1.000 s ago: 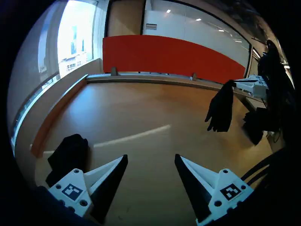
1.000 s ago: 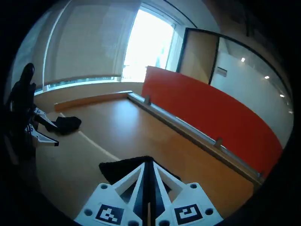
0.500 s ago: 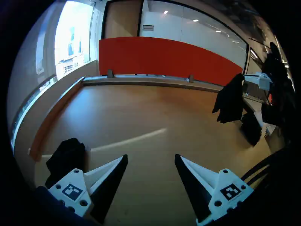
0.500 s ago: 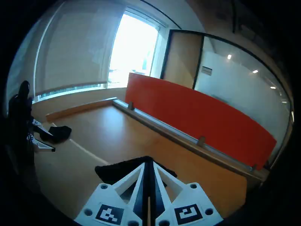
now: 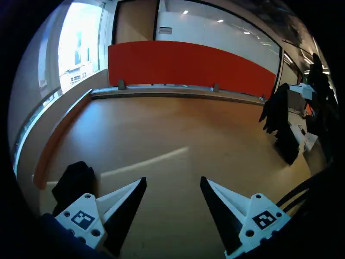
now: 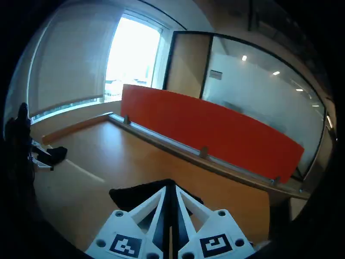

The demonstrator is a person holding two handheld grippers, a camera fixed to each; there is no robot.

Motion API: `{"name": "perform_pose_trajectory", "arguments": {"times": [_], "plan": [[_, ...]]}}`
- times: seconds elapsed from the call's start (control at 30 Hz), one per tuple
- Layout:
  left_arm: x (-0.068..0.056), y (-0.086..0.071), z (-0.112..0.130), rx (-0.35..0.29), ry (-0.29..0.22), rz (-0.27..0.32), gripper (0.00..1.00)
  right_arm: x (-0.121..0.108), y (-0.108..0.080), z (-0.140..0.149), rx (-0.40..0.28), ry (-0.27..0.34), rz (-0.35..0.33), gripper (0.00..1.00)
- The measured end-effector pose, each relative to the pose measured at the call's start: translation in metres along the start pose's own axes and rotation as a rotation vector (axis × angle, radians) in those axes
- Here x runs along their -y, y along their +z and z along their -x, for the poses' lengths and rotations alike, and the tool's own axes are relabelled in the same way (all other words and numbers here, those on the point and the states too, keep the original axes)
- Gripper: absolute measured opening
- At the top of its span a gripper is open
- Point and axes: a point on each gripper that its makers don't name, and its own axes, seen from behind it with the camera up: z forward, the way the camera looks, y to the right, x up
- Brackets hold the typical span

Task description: Fold towel

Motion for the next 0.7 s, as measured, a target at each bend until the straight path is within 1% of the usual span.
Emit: {"name": "perform_pose_trajectory", "arguments": {"times": [0.17, 0.37, 0.7], "plan": [[-0.005, 0.003, -0.003, 0.005, 0.011, 0.002, 0.92, -0.032, -0.008, 0.009, 0.015, 0.017, 0.034, 0.02], [-0.011, 0.007, -0.007, 0.009, 0.012, 0.002, 0.92, -0.067, -0.014, 0.017, 0.029, 0.03, 0.068, 0.02], [-0.022, 0.015, -0.012, 0.019, 0.025, -0.003, 0.92, -0.116, -0.022, 0.035, 0.061, 0.034, 0.106, 0.02]]}}
